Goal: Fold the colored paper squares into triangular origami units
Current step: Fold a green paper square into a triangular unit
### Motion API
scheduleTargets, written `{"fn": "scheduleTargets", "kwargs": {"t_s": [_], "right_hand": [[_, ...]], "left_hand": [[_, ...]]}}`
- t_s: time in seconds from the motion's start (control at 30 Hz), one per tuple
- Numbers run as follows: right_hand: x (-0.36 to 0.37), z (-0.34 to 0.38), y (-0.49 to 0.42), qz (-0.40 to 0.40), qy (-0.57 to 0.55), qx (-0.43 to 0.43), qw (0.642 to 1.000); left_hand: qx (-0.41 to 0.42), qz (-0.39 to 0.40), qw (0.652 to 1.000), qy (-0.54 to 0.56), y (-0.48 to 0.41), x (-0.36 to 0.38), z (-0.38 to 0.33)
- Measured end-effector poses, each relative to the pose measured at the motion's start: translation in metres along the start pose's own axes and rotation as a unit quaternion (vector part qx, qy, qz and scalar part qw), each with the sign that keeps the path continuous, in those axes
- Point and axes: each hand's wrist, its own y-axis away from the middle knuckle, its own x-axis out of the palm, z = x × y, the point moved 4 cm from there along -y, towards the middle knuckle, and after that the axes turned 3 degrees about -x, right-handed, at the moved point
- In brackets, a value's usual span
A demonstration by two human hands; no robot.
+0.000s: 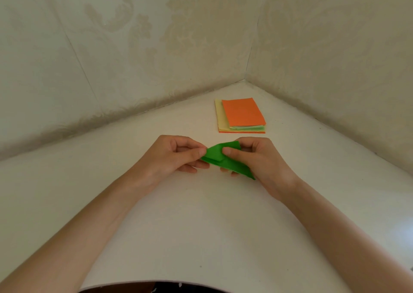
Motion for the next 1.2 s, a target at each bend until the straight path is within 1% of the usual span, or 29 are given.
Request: {"fn": "scheduleTargets", "kwargs": {"t_s": [0.2, 0.3, 0.4, 0.6, 0.67, 0.9, 1.03, 1.2], "right_hand": [[0.004, 0.002, 0.003, 0.005, 0.033, -0.010, 0.999], [0.006, 0.001, 0.004, 0.019, 0.022, 0.006, 1.000], [0.008, 0.002, 0.003, 0.044, 0.035, 0.020, 0.998], [0.007, 0.003, 0.003, 0.048, 0.064, 0.027, 0.996], [0.008, 0.003, 0.004, 0.045, 0.055, 0.023, 0.997], [0.010, 0.006, 0.006, 0.008, 0.036, -0.011, 0.999], [0.007, 0.004, 0.004, -0.008, 0.031, 0.001, 0.999], [0.007, 0.002, 0.003, 0.005, 0.029, 0.011, 1.000]], "left_hand": [[-0.032, 0.007, 0.999, -0.025, 0.001, 0.002, 0.001], [-0.029, 0.012, 0.999, -0.029, 0.001, 0.001, 0.001], [-0.024, 0.019, 0.999, -0.030, 0.002, 0.002, 0.000], [-0.029, 0.036, 0.998, -0.032, 0.002, 0.005, 0.002], [-0.029, 0.035, 0.998, -0.035, 0.001, 0.004, 0.003], [-0.011, 0.048, 0.996, -0.069, 0.000, 0.007, 0.004], [0.024, 0.045, 0.996, -0.078, -0.001, 0.008, 0.003], [0.040, 0.068, 0.993, -0.090, -0.001, 0.010, 0.005]]}}
